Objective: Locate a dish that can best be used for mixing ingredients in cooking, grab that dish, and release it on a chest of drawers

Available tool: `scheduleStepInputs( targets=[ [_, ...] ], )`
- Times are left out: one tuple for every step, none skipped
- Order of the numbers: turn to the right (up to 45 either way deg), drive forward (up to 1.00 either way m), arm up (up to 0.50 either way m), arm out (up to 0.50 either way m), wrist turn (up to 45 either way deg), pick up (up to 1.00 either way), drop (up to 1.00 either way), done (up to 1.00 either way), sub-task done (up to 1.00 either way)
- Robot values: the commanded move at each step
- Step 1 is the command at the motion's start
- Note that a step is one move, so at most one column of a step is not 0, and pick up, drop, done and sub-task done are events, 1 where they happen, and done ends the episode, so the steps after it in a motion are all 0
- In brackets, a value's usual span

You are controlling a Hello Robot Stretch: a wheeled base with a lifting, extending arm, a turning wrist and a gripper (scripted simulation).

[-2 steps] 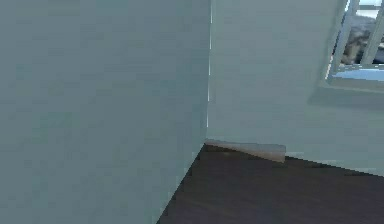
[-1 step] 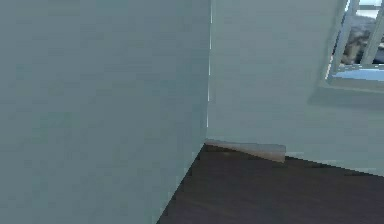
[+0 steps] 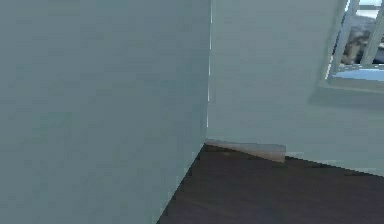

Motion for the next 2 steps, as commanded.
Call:
scheduleStepInputs(
  targets=[
    [0.0, 0.0, 0.0, 0.0, 0.0, 1.0, 0.0, 0.0, 0.0],
    [0.0, 0.0, 0.1, 0.0, 0.0, 0.0, 0.0, 0.0, 0.0]
  ],
)
